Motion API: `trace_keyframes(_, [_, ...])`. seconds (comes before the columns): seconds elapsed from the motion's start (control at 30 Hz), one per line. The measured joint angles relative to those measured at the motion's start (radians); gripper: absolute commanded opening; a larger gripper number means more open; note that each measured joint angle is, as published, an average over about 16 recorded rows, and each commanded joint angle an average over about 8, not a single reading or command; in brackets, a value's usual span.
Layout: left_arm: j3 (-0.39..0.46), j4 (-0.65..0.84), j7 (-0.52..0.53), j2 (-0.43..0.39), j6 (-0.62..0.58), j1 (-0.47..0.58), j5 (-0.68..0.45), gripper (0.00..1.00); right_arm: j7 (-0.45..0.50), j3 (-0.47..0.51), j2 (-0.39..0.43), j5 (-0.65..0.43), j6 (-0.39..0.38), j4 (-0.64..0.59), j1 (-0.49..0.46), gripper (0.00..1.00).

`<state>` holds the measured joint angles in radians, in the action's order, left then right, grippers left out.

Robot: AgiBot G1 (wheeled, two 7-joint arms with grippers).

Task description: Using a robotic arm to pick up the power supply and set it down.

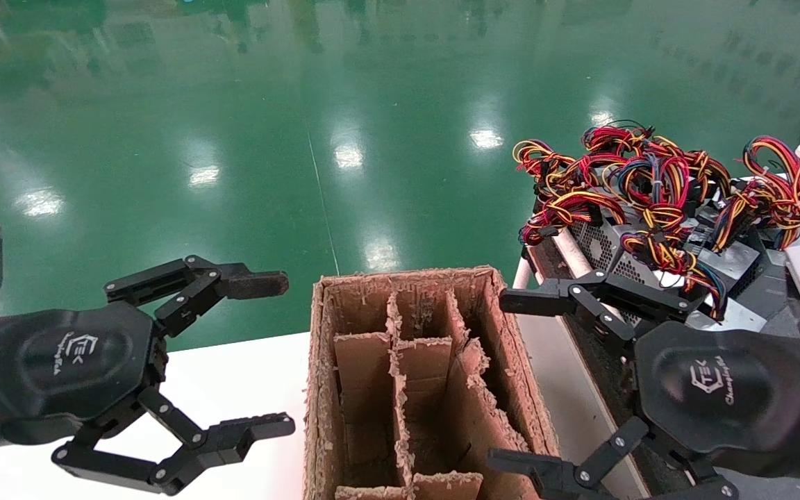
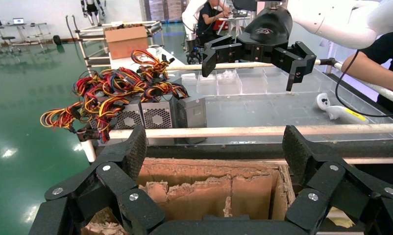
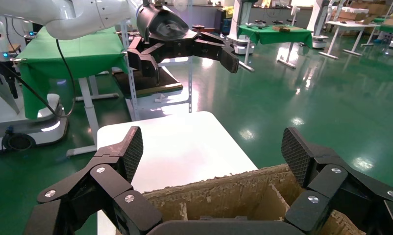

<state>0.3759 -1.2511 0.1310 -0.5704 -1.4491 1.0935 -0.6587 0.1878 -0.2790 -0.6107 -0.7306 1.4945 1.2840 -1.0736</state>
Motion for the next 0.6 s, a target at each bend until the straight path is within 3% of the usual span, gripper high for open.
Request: trace_keyframes(0.6, [0.000, 0.000, 0.000, 0.000, 0.000, 0.000, 0.000, 1.00, 0.000, 0.000, 0.000, 0.000, 0.000, 0.000, 0.000, 1.00])
